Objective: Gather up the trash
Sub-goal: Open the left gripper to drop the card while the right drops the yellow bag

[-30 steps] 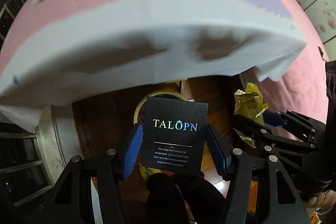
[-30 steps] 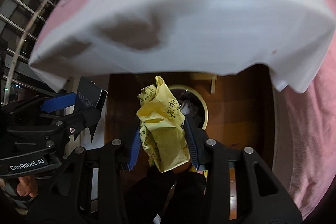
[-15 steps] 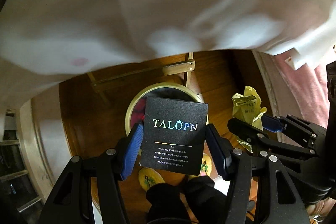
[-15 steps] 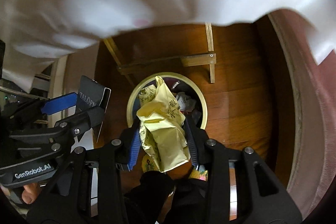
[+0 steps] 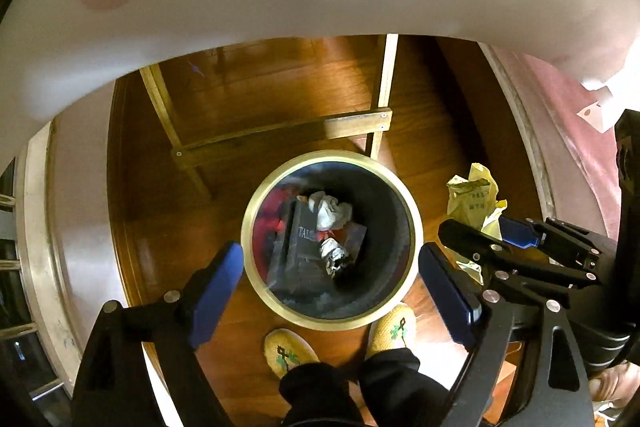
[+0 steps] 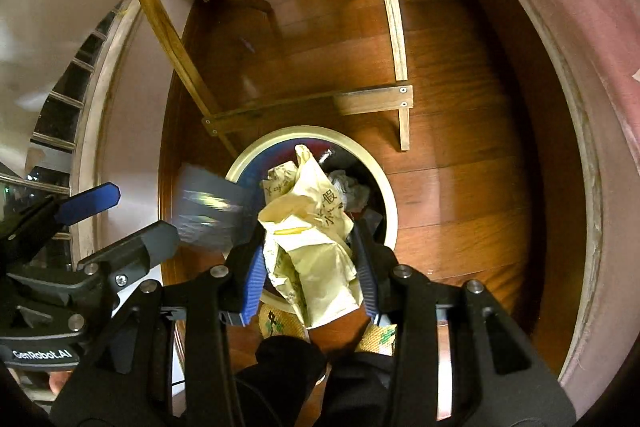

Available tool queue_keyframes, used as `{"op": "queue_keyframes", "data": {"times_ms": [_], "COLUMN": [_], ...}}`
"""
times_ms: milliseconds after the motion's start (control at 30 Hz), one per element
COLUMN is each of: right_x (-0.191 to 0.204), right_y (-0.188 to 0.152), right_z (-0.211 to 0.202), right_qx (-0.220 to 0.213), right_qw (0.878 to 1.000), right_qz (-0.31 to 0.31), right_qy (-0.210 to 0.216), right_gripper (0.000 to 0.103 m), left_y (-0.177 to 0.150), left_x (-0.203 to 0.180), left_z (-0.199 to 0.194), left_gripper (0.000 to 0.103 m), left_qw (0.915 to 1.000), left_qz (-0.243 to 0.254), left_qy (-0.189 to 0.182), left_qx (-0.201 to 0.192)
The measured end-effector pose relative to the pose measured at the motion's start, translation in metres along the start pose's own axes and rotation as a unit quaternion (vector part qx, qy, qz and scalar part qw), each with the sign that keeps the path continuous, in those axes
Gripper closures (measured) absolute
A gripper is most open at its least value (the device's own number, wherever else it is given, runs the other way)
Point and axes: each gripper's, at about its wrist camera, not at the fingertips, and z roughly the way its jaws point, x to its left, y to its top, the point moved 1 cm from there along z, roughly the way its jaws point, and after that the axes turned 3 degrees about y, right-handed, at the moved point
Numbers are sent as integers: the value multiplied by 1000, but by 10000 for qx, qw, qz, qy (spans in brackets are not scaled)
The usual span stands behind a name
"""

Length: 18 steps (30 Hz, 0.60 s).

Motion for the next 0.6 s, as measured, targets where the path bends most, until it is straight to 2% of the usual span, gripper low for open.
{"op": "queue_keyframes", "data": {"times_ms": [600], "right_x": [23], "right_y": [2], "right_z": [5], "right_qx": [92], "right_qw": [9998], "right_qz": [-110], "right_qy": [104], "right_gripper": [64], "left_y": [-17], "left_x": [55], "left_z": [-31], "left_gripper": [13], "left_qw": [9986], "left_qz": [-478], "left_qy": [95], "left_qx": [-183]}}
